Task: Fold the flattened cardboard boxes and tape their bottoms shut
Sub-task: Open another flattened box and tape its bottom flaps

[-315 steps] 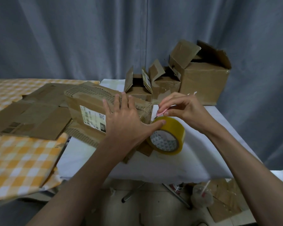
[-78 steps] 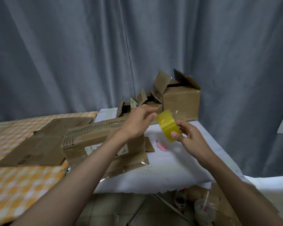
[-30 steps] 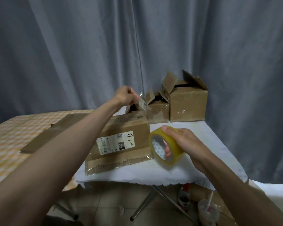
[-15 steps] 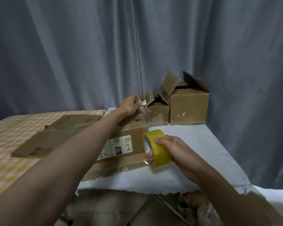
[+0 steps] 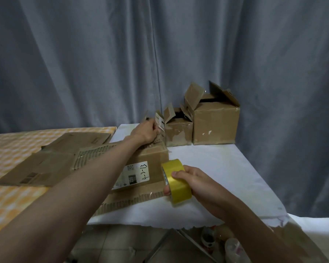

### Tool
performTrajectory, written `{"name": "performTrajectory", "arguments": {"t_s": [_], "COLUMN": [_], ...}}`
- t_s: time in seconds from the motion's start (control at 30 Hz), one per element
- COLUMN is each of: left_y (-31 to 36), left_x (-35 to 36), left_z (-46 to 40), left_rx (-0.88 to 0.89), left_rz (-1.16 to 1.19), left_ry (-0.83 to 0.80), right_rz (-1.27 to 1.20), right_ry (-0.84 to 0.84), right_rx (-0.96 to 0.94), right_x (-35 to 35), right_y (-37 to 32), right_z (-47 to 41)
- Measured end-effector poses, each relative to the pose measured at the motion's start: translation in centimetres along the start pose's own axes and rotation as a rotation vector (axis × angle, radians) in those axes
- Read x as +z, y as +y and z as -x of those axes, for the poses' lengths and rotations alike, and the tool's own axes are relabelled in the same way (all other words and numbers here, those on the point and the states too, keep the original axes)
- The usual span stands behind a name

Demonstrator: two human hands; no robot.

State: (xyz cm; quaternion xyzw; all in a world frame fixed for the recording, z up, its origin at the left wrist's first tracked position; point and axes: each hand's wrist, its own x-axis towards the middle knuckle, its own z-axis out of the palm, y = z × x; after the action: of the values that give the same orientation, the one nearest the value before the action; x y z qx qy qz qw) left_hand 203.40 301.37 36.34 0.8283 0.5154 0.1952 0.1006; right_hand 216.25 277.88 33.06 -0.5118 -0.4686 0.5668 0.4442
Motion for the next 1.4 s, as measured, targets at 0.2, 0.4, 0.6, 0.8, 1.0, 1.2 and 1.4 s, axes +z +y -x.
{"name": "performTrajectory", "arguments": {"t_s": [0.2, 0.4, 0.6, 0.8, 1.0, 1.2, 1.4], "left_y": [2.2, 2.8, 2.7, 2.4, 2.3, 2.7, 2.5], "left_x": [-2.3, -2.6, -1.2, -0.8, -0.2, 0.2, 0.2], "left_z": [3.3, 10.9, 14.6, 14.2, 14.7, 14.7, 14.7], "left_rx": [0.253, 0.355, 0.223, 0.183, 0.195, 0.182, 0.177], "left_rz": [0.083, -0.001, -0.098, -0.084, -0.079, -0.086, -0.075], "left_ry": [0.439, 0.212, -0.017, -0.075, -0.074, -0.034, -0.053], "right_rz": [-0.030, -0.097, -0.140, -0.132, -0.031, 0.961, 1.192], "right_ry": [-0.010, -0.034, -0.051, -0.138, -0.139, 0.409, 0.405], "right_rx": [0.009, 0.008, 0.029, 0.064, 0.079, -0.138, -0.215], "right_x": [-0.3, -0.4, -0.9, -1.4, -4.4, -7.0, -5.5], "right_y": [0.7, 1.5, 2.0, 1.4, 0.0, 3.6, 5.3], "right_z": [-0.8, -1.3, -1.6, -1.3, -1.4, -6.5, -8.5]}}
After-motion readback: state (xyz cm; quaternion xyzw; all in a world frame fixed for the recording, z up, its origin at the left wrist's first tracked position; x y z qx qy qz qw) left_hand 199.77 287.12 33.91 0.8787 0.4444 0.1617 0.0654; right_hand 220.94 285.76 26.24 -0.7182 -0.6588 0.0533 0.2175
